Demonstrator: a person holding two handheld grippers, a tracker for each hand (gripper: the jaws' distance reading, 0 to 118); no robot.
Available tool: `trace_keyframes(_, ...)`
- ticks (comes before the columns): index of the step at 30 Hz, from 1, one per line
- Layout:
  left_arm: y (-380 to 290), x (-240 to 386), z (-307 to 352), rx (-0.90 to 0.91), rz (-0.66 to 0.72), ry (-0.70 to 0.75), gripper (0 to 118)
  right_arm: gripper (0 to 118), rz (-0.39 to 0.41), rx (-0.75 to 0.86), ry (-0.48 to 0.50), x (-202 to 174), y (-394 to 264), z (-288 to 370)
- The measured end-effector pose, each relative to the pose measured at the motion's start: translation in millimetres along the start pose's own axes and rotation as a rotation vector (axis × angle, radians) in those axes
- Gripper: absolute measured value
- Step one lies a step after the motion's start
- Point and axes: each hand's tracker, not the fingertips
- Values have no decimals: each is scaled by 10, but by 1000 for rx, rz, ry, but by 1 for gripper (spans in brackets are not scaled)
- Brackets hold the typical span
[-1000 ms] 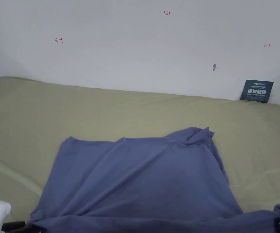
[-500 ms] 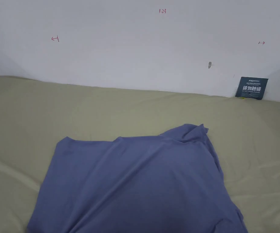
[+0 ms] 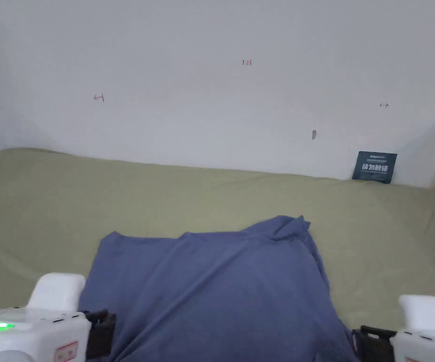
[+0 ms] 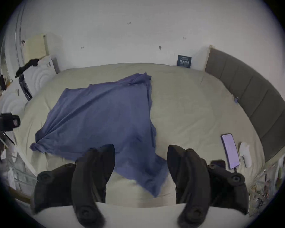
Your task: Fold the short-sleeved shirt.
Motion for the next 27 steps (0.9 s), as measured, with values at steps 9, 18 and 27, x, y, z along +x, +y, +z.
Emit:
trace_keyframes(9,-1199,930,59,-38,19,74,0,1,-9,-22,59,-851,-1145,237)
trace_keyframes(18,-1543,805,35,-181,66,59,0,1,-27,-99,105,-955,-1428,236)
trace_keyframes(27,-991,-99,-282,-164,221,279,59,2,-78,61,139,-603,-905,393)
